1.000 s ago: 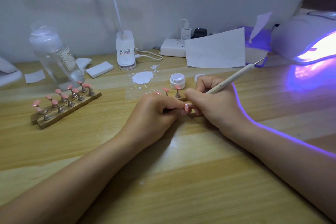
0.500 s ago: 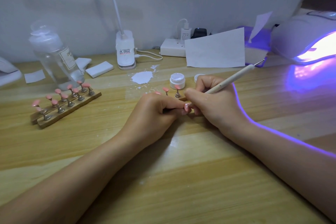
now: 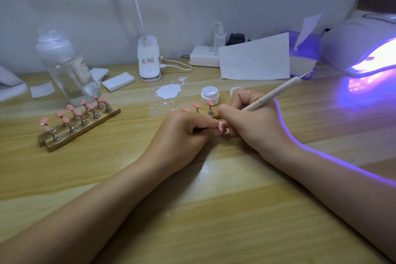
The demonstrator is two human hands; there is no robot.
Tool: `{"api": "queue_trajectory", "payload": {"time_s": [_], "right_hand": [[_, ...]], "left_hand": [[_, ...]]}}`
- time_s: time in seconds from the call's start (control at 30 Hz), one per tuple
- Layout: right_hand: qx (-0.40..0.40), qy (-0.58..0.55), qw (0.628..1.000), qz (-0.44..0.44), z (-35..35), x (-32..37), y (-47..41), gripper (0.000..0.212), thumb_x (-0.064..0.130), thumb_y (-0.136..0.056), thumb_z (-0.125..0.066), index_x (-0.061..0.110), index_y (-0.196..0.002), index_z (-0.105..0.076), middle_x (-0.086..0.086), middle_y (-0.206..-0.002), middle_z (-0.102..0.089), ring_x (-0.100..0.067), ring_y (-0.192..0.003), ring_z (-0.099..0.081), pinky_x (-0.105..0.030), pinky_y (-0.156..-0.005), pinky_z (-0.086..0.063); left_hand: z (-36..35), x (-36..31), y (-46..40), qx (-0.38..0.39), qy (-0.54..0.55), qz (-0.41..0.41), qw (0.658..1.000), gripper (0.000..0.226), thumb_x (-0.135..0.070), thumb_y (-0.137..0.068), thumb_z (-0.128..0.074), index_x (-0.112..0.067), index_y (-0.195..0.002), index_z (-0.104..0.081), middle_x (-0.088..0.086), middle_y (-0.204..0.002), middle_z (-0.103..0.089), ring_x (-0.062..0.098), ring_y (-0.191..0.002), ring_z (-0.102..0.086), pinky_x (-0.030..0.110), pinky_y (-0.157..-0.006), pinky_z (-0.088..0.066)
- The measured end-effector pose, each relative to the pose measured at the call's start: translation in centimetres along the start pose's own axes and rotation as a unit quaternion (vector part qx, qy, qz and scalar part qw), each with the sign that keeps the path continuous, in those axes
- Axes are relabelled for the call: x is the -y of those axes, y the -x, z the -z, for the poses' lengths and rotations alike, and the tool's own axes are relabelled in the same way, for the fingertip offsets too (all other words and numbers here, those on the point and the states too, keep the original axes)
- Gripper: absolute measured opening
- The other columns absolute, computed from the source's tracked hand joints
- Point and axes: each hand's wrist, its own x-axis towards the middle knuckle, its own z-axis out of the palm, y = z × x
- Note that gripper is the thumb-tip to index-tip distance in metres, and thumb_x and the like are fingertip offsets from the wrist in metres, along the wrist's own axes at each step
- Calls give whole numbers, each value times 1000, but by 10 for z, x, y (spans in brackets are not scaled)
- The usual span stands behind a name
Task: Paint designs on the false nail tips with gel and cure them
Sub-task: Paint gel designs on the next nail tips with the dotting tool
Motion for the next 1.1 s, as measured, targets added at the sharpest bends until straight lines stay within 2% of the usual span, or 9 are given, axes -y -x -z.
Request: {"api": "queue_trajectory", "payload": {"time_s": [0.1,0.33,0.4,0.5,0.63,0.87,1.1], "right_hand": [[2,-4,1000,-1,0,0,0,43,-9,-71,-57,15,-41,-37,-1,-33,-45,-18,-40,-57,-15,-39,-38],[-6,-11,1000,-6,1,2,0,42,-10,-72,-55,12,-43,-35,0,-32,-41,-11,-35,-53,-12,-38,-36],[-15,-20,1000,-8,1,2,0,42,-11,-73,-54,11,-44,-33,3,-30,-37,-3,-31,-47,-10,-38,-35],[-13,-20,1000,-8,1,3,1,40,-8,-73,-54,10,-45,-32,6,-30,-34,-2,-28,-40,-9,-37,-33],[-1,-14,1000,-7,1,2,1,39,-8,-72,-54,10,-44,-33,3,-31,-39,-3,-29,-45,-10,-36,-32],[8,-10,1000,0,1,-1,0,42,-10,-72,-55,12,-41,-37,-1,-32,-44,-10,-37,-56,-12,-38,-35],[5,-13,1000,2,1,-3,-1,42,-10,-72,-55,12,-42,-37,-1,-33,-46,-12,-38,-56,-14,-39,-38]], "left_hand": [[0,0,0,-2,5,3,1000,11,-5,-82,-65,-9,-85,-75,-3,-82,-73,-13,-76,-57,14,-68,-45],[-1,0,0,-6,3,6,1000,12,-4,-81,-66,-8,-87,-75,-5,-84,-72,-16,-74,-56,5,-71,-41],[-1,-1,0,-7,6,8,1000,12,-5,-81,-66,-8,-89,-74,-10,-82,-70,-18,-71,-55,3,-70,-39],[-1,-1,-1,0,17,14,1000,13,-6,-81,-65,-8,-90,-74,-11,-81,-69,-17,-71,-55,4,-66,-39],[-1,-2,-1,2,27,13,1000,12,-7,-81,-65,-6,-89,-74,-9,-81,-69,-20,-71,-54,2,-67,-36],[0,-2,-1,2,22,4,1000,11,-5,-82,-64,-7,-83,-75,-8,-74,-70,-11,-73,-54,9,-64,-42],[0,-2,-1,3,29,2,1000,11,-4,-82,-64,-7,-83,-75,-12,-76,-68,-19,-72,-54,3,-67,-38]]}}
